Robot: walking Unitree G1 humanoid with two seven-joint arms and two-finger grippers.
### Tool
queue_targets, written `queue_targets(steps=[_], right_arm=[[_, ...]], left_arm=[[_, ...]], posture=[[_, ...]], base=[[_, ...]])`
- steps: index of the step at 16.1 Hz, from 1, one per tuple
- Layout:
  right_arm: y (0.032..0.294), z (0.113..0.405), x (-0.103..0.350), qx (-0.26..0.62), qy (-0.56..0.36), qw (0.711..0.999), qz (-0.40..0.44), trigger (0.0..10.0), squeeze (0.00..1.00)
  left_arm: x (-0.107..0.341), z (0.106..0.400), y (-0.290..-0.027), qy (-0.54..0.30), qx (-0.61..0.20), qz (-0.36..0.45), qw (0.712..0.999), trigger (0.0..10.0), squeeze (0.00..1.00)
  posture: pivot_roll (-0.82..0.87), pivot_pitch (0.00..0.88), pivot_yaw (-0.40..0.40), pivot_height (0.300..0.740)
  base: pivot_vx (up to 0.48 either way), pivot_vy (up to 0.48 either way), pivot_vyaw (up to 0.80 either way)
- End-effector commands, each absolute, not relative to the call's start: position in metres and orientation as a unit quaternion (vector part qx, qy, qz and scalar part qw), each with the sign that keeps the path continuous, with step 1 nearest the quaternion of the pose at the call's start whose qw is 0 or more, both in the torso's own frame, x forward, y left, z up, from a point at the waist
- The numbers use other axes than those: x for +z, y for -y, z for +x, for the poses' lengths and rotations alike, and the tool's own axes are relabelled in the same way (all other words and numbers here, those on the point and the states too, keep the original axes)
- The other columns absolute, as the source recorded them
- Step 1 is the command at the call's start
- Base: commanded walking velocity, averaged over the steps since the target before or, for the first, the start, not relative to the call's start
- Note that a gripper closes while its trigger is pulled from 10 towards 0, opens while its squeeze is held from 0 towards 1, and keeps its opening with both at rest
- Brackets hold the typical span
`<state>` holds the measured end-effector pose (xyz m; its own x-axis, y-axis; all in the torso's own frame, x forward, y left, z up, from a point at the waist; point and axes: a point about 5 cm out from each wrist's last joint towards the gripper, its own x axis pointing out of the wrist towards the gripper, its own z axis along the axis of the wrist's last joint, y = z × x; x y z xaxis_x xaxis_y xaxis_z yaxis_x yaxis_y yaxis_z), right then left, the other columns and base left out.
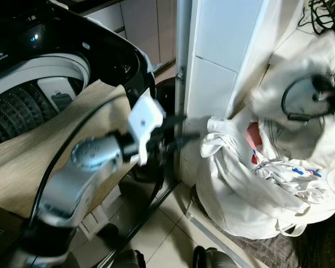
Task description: Clothes washing
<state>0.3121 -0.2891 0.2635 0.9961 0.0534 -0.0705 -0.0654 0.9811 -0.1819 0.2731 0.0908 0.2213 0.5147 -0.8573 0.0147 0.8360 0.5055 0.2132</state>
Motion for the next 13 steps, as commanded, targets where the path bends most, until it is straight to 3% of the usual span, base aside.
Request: queue_targets(steps=[1, 4, 5, 6, 8, 13], right_arm=[[0.284, 0.306, 0.291, 0.057, 0.007, 0.995, -0.076, 0.0, 0.00], [0.265, 0.297, 0.342, 0.122, 0.089, 0.988, 0.032, 0.0, 0.00], [0.258, 0.296, 0.354, 0.146, 0.110, 0.981, 0.069, 0.0, 0.00], [0.247, 0.295, 0.362, 0.193, 0.126, 0.967, 0.114, 0.0, 0.00], [0.231, 0.298, 0.344, 0.234, 0.086, 0.963, 0.107, 0.0, 0.00], [0.174, 0.285, 0.322, 0.380, 0.043, 0.901, 0.206, 0.0, 0.00]], left_arm=[[0.232, 0.278, -0.094, 0.085, -0.467, 0.089, 0.876, 10.0, 0.00], [0.270, 0.290, -0.083, 0.157, -0.453, 0.039, 0.877, 10.0, 0.00], [0.278, 0.292, -0.081, 0.171, -0.448, 0.021, 0.877, 10.0, 0.85], [0.291, 0.291, -0.077, 0.197, -0.451, -0.016, 0.870, 10.0, 1.00], [0.299, 0.289, -0.074, 0.221, -0.450, -0.035, 0.865, 10.0, 1.00], [0.297, 0.287, -0.059, 0.226, -0.466, -0.007, 0.855, 10.0, 1.00]], posture=[[-0.10, 0.076, 0.019, 0.740], [-0.11, 0.071, 0.015, 0.740], [-0.11, 0.067, 0.014, 0.740], [-0.11, 0.063, 0.009, 0.740], [-0.11, 0.060, -0.001, 0.740], [-0.11, 0.057, -0.011, 0.740]], base=[[0.000, 0.000, 0.00], [0.000, 0.000, 0.00], [0.000, 0.000, 0.00], [0.000, 0.000, 0.00], [0.000, 0.000, 0.00], [0.000, 0.000, 0.00]])
